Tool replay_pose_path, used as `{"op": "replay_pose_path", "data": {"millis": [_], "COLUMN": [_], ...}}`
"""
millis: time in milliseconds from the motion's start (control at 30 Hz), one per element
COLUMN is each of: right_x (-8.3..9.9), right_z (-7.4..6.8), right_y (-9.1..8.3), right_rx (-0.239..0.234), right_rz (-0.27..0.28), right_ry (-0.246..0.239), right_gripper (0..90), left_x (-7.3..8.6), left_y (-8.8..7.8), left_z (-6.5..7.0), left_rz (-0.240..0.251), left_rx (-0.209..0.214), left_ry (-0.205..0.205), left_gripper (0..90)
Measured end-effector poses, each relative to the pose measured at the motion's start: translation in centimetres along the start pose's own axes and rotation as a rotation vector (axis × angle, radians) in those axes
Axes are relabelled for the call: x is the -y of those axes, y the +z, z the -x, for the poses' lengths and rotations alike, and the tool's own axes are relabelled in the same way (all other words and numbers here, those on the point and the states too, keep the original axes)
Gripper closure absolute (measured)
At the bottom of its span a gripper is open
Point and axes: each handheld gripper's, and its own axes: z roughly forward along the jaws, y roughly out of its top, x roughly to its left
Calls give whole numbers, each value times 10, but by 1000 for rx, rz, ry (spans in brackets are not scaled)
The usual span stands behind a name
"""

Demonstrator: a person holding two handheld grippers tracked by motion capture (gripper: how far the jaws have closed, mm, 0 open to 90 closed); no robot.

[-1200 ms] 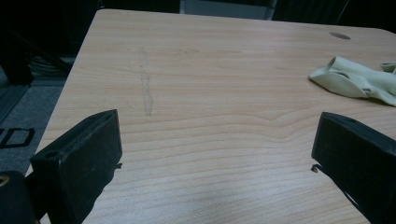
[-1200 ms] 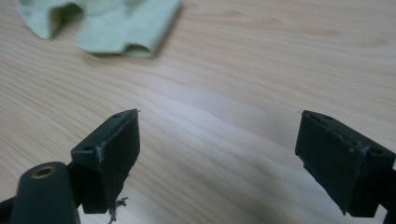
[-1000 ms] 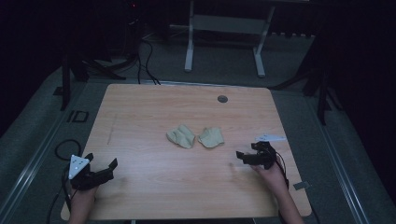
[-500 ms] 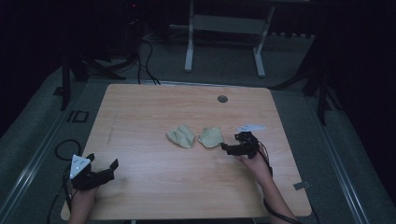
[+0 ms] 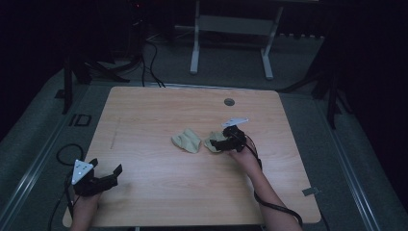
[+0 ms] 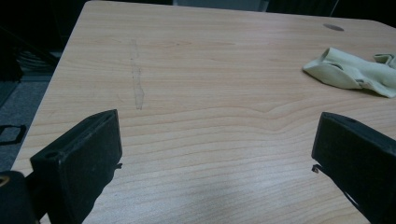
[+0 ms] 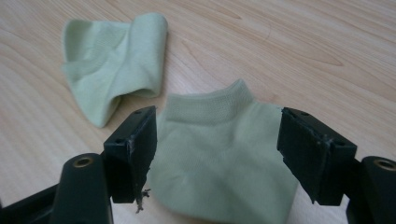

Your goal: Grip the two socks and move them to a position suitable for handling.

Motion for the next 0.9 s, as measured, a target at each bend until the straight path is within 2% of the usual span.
{"op": "replay_pose_path", "data": {"millis": [200,300,367,433,667,700,800,900], "right_x": [1,8,10,10,0,-1,-4,-8], "right_z": [2,2,2,1,-3,-3,-5,-8], "right_y": [16,24,24,23,22,23,23,22], "right_rx": [35,48,52,59,47,47,43,61], "right_rz": [-28,-68,-53,-60,-125,-132,-152,-164], "right_ry": [-4,-19,-20,-16,-28,-32,-36,-50], "right_gripper": [316,314,331,353,640,714,812,836], "left_x": [0,0,0,0,0,0,0,0], "left_y": [0,1,1,1,1,1,2,2], "left_z": [0,0,0,1,1,1,0,0], "left_rz": [-5,-7,-8,-10,-11,-11,-12,-12], "left_rx": [1,2,2,1,2,3,5,5], "left_ry": [0,3,3,4,3,3,4,4], "left_gripper": [17,17,17,17,17,17,17,17]}}
